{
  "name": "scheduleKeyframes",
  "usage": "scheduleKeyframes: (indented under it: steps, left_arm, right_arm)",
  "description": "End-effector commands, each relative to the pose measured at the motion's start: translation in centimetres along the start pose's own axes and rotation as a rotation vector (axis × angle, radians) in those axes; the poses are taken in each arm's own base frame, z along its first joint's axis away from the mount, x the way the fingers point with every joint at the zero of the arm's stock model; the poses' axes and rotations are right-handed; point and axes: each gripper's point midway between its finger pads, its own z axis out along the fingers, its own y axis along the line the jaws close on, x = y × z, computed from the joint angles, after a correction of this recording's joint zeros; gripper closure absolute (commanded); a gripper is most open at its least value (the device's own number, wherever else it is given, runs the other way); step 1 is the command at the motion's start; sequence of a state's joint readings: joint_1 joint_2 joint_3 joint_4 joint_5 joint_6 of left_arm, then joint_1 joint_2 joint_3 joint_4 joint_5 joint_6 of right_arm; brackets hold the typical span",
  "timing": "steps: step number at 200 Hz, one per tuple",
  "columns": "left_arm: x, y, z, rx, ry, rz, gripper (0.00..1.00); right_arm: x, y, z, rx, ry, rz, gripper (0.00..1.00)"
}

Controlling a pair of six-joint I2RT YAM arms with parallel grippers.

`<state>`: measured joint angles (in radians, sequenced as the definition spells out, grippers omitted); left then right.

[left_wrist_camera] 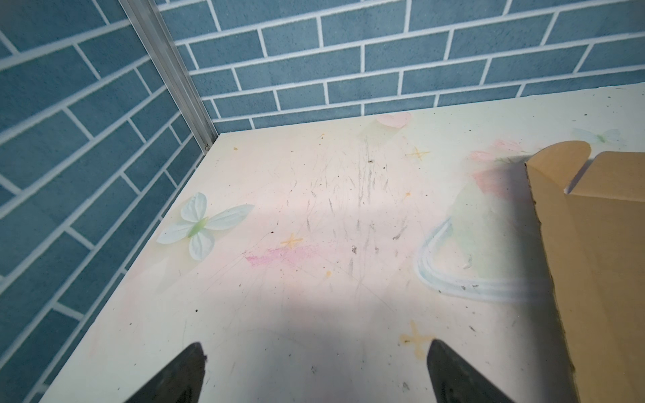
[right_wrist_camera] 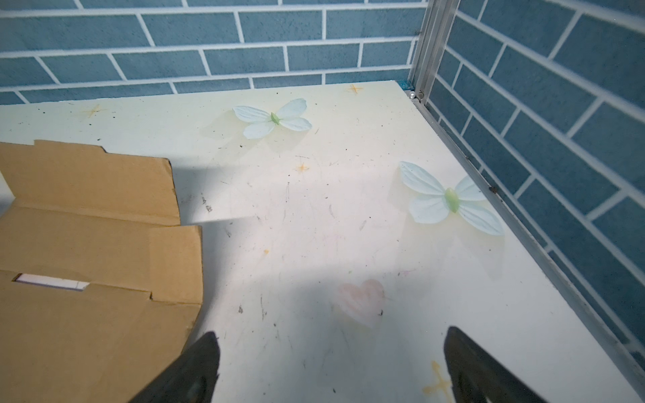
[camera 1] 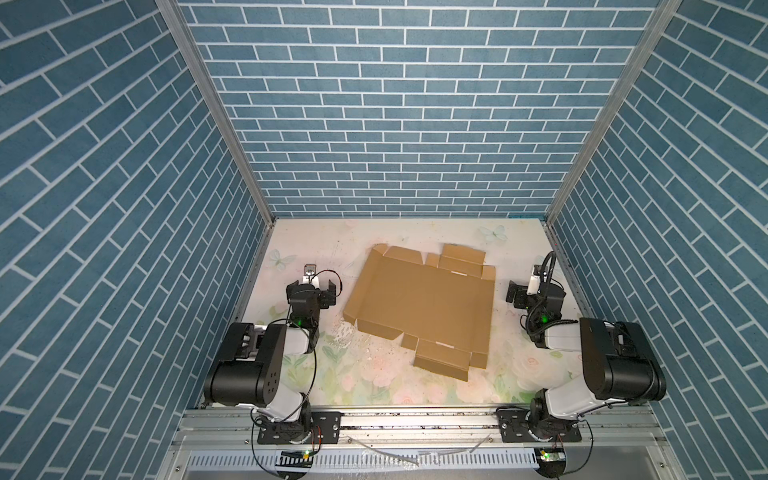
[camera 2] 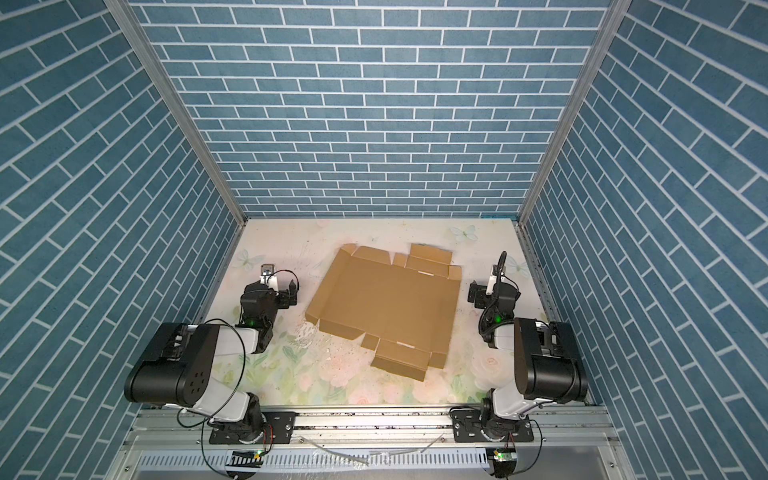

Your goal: Fold the paper box

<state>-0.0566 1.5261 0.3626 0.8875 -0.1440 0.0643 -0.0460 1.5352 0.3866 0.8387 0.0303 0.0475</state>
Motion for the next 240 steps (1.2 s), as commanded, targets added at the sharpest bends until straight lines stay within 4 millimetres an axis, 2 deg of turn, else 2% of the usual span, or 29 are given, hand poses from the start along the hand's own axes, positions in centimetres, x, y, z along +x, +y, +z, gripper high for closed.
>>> scheduleKeyframes:
  steps: [1, 142, 163, 192, 201, 207, 217, 240]
  left_arm:
    - [-0.5, 0.1, 0.3, 0.001, -0.010, 0.005, 0.00]
    - [-0.6, 0.1, 0.3, 0.002, -0.013, 0.006, 0.00]
    - [-2.7, 0.1, -0.5, 0.014, -0.001, 0.014, 0.00]
    - [-7.0, 4.0, -3.0, -0.170, 0.100, -0.129, 0.00]
    - [-6.9, 4.9, -3.9, -0.208, 0.155, -0.196, 0.01]
    - [-7.5, 5.3, -4.2, -0.221, 0.173, -0.246, 0.01]
    - [-7.3, 5.2, -4.2, -0.186, 0.217, -0.311, 0.00]
    - [-6.6, 3.0, -3.9, -0.050, 0.308, -0.401, 0.00]
  right_arm:
    - [-0.8, 0.0, 0.2, 0.000, -0.025, 0.007, 0.01]
    - [-0.8, 0.1, 0.1, -0.002, -0.026, 0.008, 0.01]
    - [-2.1, -0.5, -0.6, 0.028, -0.020, 0.021, 0.01]
    - [-5.8, -3.8, -2.8, 0.226, 0.071, 0.152, 0.01]
    - [-5.8, -5.4, -3.9, 0.327, 0.109, 0.257, 0.01]
    - [-5.6, -6.0, -4.7, 0.379, 0.151, 0.310, 0.01]
    - [-5.4, -5.3, -5.3, 0.349, 0.225, 0.328, 0.01]
    - [-4.6, -2.1, -5.9, 0.178, 0.302, 0.402, 0.01]
